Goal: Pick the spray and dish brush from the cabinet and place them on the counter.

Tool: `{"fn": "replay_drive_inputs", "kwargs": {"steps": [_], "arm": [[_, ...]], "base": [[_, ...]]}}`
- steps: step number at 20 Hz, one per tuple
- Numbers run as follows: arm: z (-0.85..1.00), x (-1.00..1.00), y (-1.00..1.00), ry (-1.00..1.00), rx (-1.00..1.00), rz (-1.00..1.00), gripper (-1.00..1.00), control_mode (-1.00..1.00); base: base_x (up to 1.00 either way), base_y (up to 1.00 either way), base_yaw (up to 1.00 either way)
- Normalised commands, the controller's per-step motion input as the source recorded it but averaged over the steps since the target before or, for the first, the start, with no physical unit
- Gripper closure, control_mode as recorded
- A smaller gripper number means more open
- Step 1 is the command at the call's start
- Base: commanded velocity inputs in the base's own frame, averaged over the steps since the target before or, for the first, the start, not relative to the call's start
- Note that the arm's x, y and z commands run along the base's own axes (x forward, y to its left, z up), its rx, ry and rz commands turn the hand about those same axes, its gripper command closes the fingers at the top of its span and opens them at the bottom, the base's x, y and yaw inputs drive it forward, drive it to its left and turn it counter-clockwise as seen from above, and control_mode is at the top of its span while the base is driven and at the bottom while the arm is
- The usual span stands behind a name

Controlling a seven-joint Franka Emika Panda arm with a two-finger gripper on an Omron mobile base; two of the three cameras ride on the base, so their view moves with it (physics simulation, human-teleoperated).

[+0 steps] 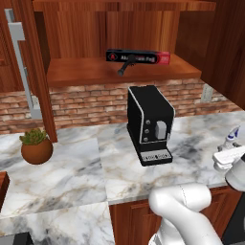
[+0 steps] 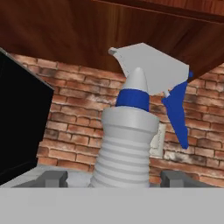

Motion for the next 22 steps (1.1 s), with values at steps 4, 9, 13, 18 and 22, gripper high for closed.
{"fn": "replay_drive_inputs", "kwargs": {"steps": [4, 9, 13, 18, 22], "arm": [[-0.46, 0.24, 0.07, 0.0, -0.16, -0.01, 1.0, -1.0], [-0.53, 0.1, 0.13, 0.0, -0.16, 0.0, -1.0, -1.0], [-0.45, 0.06, 0.02, 0.0, -0.16, -0.01, -1.0, -1.0], [-0.24, 0.0, -0.02, 0.0, -0.12, 0.0, -1.0, -1.0], [-0.01, -0.01, -0.09, -0.01, -0.09, -0.01, -1.0, -1.0]], "base": [[0.0, 0.0, 0.0], [0.0, 0.0, 0.0], [0.0, 0.0, 0.0], [0.0, 0.0, 0.0], [0.0, 0.0, 0.0]]}}
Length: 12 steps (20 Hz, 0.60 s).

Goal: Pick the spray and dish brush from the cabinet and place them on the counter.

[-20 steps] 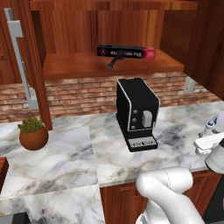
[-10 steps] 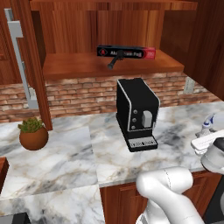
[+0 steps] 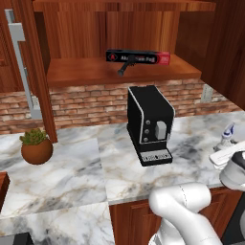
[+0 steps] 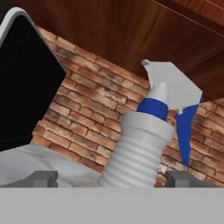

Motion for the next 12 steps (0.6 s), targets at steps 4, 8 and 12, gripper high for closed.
{"fn": "replay_drive_inputs", "kwargs": {"steps": [4, 8, 12], "arm": [[0.02, -0.18, -0.12, -0.04, -0.05, -0.01, -1.0, -1.0], [0.16, -0.43, 0.0, -0.07, 0.0, 0.0, -1.0, -1.0], [0.14, -0.47, 0.0, -0.01, 0.0, 0.0, -1.0, -1.0]], "base": [[0.0, 0.0, 0.0], [0.0, 0.0, 0.0], [0.0, 0.0, 0.0]]}}
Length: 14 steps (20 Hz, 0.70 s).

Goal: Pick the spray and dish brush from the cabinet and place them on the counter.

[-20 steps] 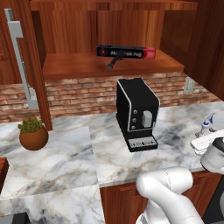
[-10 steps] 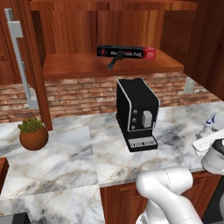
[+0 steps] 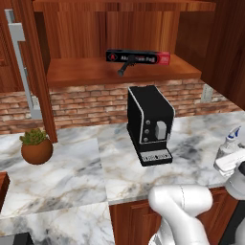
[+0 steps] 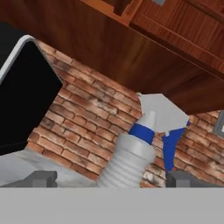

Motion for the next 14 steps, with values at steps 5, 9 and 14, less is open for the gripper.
{"fn": "replay_drive_inputs", "kwargs": {"steps": [5, 9, 14], "arm": [[0.08, -0.21, 0.03, 0.0, 0.0, 0.0, -1.0, -1.0], [0.26, -0.66, 0.06, -0.07, 0.0, 0.0, -1.0, -1.0], [0.56, -0.63, 0.42, -0.07, 0.0, 0.0, -1.0, -1.0]], "base": [[0.0, 0.0, 0.0], [0.0, 0.0, 0.0], [0.0, 0.0, 0.0]]}}
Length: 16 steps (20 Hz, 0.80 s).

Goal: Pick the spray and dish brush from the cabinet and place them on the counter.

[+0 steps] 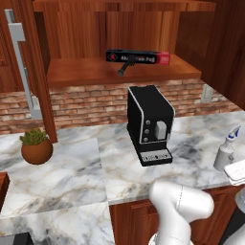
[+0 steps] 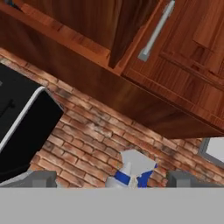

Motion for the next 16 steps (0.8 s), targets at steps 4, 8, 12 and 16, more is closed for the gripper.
{"fn": "replay_drive_inputs", "kwargs": {"steps": [4, 8, 12, 16], "arm": [[0.65, -0.52, 0.79, -0.05, 0.0, 0.01, -1.0, -1.0], [0.65, -0.4, 1.0, -0.02, -0.01, 0.02, -1.0, -1.0], [0.64, -0.36, 1.0, 0.0, -0.02, 0.03, -1.0, -1.0], [0.62, -0.26, 1.0, 0.0, -0.01, 0.07, -1.0, -1.0]], "base": [[0.0, 0.0, 0.0], [0.0, 0.0, 0.0], [0.0, 0.0, 0.0], [0.0, 0.0, 0.0]]}}
